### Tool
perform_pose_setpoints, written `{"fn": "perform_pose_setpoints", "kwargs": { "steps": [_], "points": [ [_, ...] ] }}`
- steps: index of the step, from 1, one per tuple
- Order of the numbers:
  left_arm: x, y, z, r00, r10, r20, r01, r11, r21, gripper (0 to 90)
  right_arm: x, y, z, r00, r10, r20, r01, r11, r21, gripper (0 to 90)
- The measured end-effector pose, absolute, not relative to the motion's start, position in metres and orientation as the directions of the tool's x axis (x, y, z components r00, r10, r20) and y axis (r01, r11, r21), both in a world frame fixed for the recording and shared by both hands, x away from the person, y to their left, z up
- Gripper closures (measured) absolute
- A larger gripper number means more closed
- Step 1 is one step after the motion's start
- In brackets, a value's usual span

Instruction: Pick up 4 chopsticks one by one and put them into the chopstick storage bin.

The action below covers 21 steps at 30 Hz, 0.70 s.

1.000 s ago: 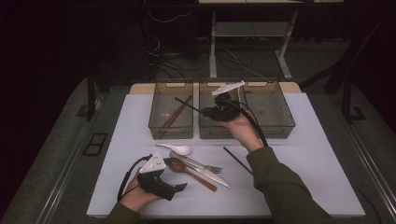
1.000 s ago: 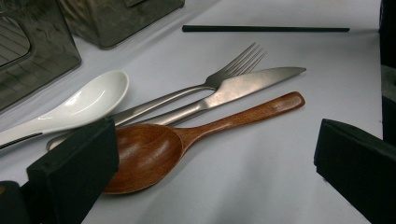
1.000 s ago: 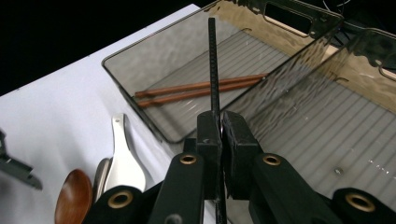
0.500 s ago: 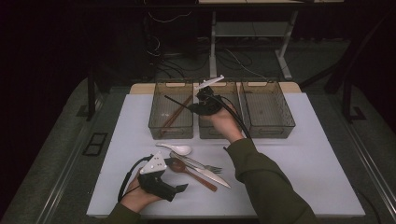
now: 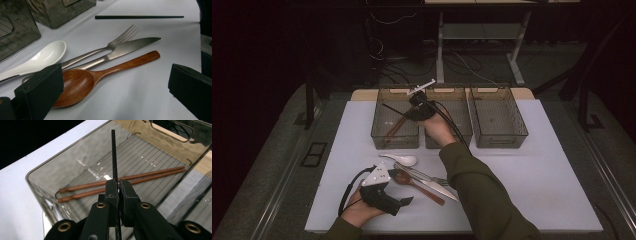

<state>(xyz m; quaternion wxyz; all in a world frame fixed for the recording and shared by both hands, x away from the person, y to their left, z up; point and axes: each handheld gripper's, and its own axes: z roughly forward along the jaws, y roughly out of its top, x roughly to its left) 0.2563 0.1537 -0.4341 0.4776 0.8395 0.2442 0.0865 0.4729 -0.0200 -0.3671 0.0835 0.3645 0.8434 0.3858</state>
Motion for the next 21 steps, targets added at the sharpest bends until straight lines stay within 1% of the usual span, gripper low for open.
{"fn": "perform_pose_setpoints", "kwargs": {
  "steps": [7,13,21],
  "points": [
    [0.256,0.154,-0.434,0.867,0.49,-0.087,0.325,-0.425,0.844,0.0,0.476,-0.008,-0.369,-0.721,0.683,0.118,0.542,0.45,0.709,85.0],
    [0.256,0.154,-0.433,0.869,0.488,-0.08,0.32,-0.431,0.844,0.0,0.477,-0.006,-0.373,-0.717,0.688,0.113,0.545,0.453,0.705,84.3],
    [0.255,0.154,-0.433,0.869,0.489,-0.079,0.318,-0.428,0.846,0.0,0.477,-0.008,-0.371,-0.722,0.68,0.128,0.541,0.439,0.717,75.9]
  ]
}}
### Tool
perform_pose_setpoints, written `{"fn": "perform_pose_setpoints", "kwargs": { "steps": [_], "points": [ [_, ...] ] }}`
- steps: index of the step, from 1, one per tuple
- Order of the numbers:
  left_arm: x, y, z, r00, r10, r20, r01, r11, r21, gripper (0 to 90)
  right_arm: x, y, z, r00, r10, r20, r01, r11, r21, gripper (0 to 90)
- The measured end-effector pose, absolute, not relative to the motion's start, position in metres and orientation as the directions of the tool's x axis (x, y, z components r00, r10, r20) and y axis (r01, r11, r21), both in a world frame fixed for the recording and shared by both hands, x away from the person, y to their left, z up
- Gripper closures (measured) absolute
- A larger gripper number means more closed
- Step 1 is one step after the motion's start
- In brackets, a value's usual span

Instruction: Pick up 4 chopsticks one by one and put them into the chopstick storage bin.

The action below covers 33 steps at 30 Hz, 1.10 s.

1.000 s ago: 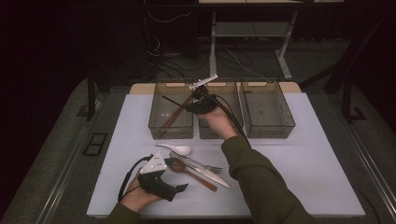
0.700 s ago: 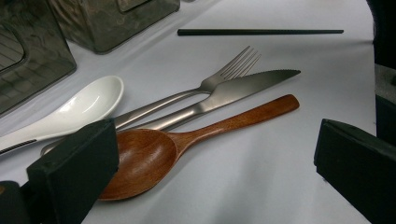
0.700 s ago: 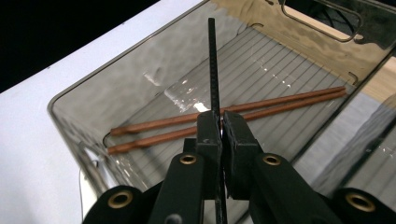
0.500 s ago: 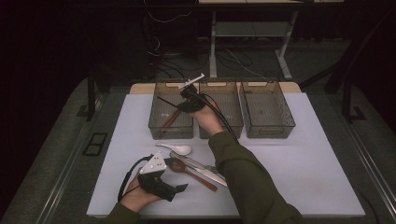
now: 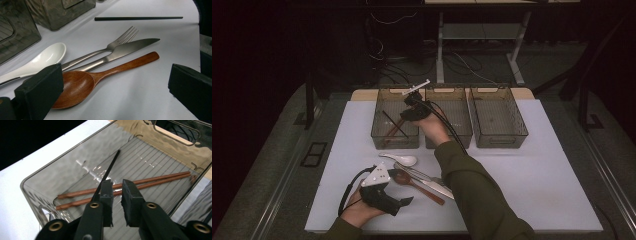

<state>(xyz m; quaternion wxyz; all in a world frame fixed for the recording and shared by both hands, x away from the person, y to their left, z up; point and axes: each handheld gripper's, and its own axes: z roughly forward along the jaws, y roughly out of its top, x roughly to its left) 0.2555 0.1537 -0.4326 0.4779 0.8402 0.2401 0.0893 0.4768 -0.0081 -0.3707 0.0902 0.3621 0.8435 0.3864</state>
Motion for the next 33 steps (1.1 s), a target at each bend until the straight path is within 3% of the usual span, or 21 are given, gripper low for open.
{"fn": "perform_pose_setpoints", "kwargs": {
  "steps": [15,33],
  "points": [
    [0.256,0.155,-0.433,0.867,0.491,-0.079,0.318,-0.426,0.847,0.0,0.472,-0.029,-0.358,-0.748,0.63,0.208,0.543,0.4,0.738,48.7],
    [0.258,0.154,-0.434,0.864,0.494,-0.094,0.334,-0.424,0.842,0.0,0.438,-0.092,-0.341,-0.777,0.608,0.161,0.47,0.391,0.791,37.0]
  ]
}}
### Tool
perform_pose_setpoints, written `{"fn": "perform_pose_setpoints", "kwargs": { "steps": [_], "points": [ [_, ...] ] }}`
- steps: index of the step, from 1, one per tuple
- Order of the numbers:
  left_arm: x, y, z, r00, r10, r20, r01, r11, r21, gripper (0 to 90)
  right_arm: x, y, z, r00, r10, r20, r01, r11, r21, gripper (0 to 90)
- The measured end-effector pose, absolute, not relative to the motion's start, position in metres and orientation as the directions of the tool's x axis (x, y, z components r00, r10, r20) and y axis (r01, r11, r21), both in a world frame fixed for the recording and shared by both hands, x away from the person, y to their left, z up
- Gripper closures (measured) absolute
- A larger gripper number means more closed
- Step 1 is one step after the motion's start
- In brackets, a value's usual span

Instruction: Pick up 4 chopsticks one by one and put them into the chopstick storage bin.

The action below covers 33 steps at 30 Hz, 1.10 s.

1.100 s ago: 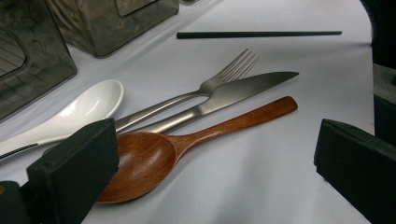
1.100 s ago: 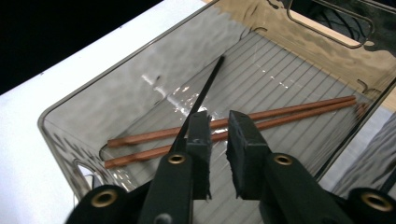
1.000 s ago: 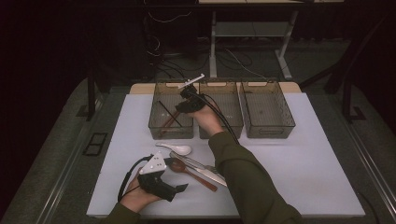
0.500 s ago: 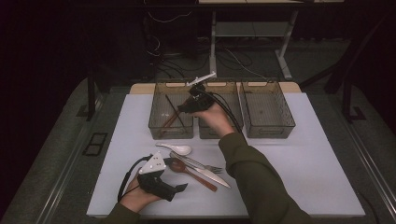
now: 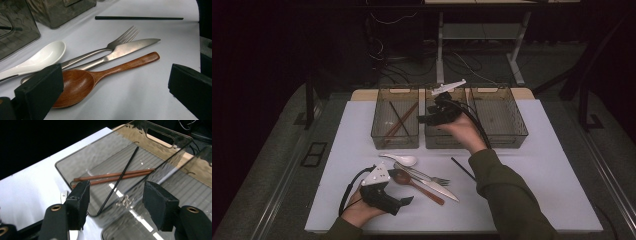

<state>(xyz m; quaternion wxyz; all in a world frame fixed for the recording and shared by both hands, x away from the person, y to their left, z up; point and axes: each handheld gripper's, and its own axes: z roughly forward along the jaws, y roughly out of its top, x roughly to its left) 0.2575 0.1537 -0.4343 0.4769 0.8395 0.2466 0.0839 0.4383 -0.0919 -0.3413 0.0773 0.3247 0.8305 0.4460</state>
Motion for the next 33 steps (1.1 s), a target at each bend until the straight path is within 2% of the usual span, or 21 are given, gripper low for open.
{"fn": "perform_pose_setpoints", "kwargs": {
  "steps": [8,21,30,33],
  "points": [
    [0.258,0.152,-0.435,0.859,0.501,-0.106,0.344,-0.411,0.845,0.0,0.422,-0.113,-0.346,-0.782,0.609,0.131,0.45,0.408,0.794,32.8],
    [0.257,0.152,-0.436,0.861,0.497,-0.104,0.343,-0.417,0.842,0.0,0.391,-0.149,-0.351,-0.783,0.613,0.107,0.438,0.419,0.795,33.6],
    [0.258,0.153,-0.437,0.861,0.499,-0.101,0.345,-0.425,0.837,0.0,0.367,-0.177,-0.363,-0.773,0.621,0.128,0.462,0.414,0.784,40.4],
    [0.257,0.153,-0.437,0.86,0.5,-0.101,0.345,-0.425,0.837,0.0,0.36,-0.184,-0.368,-0.775,0.621,0.118,0.459,0.424,0.781,46.5]
  ]
}}
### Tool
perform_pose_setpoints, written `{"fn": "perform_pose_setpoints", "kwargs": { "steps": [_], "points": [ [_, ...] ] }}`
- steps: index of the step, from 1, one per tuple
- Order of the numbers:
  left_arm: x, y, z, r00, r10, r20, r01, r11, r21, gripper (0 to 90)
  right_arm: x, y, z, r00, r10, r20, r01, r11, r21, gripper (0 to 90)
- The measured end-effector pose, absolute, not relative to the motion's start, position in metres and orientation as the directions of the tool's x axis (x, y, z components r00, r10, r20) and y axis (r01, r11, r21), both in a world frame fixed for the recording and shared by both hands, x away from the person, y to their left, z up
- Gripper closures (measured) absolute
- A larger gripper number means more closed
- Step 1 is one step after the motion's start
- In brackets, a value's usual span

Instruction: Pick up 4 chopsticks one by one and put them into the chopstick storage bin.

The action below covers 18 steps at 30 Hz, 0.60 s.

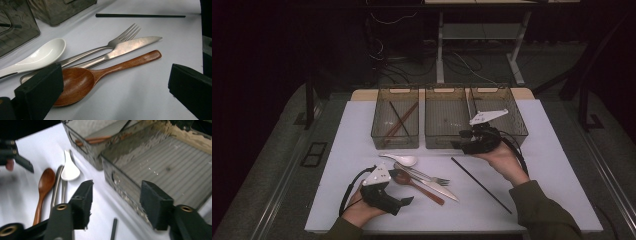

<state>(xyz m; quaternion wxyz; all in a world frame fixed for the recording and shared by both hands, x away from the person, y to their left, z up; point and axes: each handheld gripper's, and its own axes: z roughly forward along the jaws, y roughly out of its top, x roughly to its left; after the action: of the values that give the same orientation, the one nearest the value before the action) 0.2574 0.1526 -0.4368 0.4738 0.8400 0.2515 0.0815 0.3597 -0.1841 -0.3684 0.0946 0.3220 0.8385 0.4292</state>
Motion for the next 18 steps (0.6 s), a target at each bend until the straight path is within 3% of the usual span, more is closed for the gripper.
{"fn": "perform_pose_setpoints", "kwargs": {
  "steps": [9,18],
  "points": [
    [0.257,0.153,-0.437,0.859,0.502,-0.098,0.345,-0.427,0.836,0.0,0.334,-0.196,-0.382,-0.788,0.607,0.106,0.458,0.462,0.759,57.7],
    [0.257,0.154,-0.437,0.858,0.504,-0.096,0.343,-0.423,0.839,0.0,0.316,-0.212,-0.398,-0.768,0.631,0.112,0.488,0.461,0.741,59.7]
  ]
}}
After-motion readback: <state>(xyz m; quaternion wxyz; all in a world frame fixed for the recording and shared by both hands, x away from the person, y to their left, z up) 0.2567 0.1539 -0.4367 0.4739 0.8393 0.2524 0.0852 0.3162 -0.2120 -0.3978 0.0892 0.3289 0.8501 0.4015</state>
